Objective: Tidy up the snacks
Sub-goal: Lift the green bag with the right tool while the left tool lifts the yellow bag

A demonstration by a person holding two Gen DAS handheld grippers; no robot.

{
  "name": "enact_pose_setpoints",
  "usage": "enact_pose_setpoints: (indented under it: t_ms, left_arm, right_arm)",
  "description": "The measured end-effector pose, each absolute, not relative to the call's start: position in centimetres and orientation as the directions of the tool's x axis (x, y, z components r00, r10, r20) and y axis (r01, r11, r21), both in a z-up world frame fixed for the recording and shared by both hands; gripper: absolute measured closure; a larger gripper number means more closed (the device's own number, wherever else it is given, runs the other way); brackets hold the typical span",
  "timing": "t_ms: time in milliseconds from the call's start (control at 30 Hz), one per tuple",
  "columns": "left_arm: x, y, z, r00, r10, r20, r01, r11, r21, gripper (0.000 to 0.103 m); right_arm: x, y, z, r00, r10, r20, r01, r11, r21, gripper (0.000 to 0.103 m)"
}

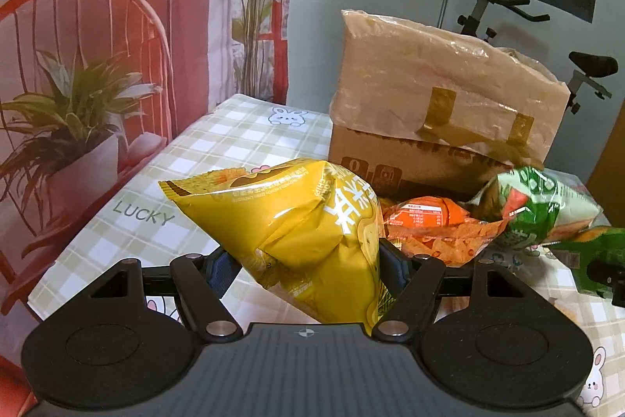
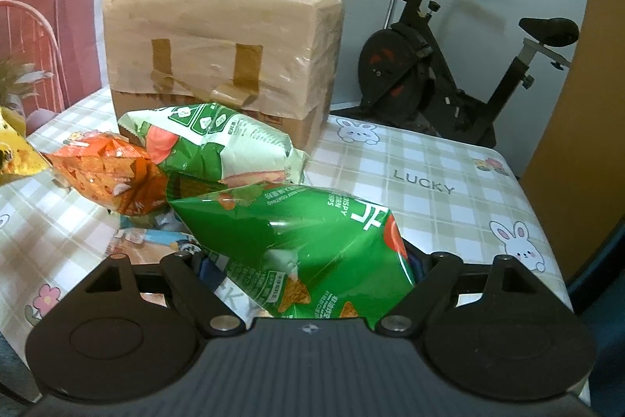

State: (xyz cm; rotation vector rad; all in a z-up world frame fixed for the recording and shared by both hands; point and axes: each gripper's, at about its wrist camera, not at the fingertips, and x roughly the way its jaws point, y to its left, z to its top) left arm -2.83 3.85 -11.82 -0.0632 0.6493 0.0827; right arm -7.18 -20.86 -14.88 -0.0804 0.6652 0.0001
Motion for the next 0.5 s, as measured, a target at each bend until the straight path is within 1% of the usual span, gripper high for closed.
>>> enact_pose_setpoints:
  t_ms: [133,333,500]
  left_arm:
    - [-3.2,3.4,-11.5,0.807,0.048,-0.588,-0.079,0.996,-0.028,0.028]
    - [-3.1,3.1,-11.1,0.817,0.042,-0.575,-0.071,0.997,-0.027,0.028]
    - [-3.0,3.0,-10.7,0.82,0.031,-0.572,-0.059,0.998,-0.03,0.028]
  right_arm:
    - [-7.4,-21.2,-15.2,0.775,-0.036,-0.631,-0.014,0.997,-0.074,0.018]
    - [-8.1,-21.3,-14.6,0.791,-0.021,-0.612,-0.028,0.997,-0.071,0.018]
    - [-8.9,-21.4,-13.1,0.81,0.008,-0.586,-0.031,0.999,-0.028,0.018]
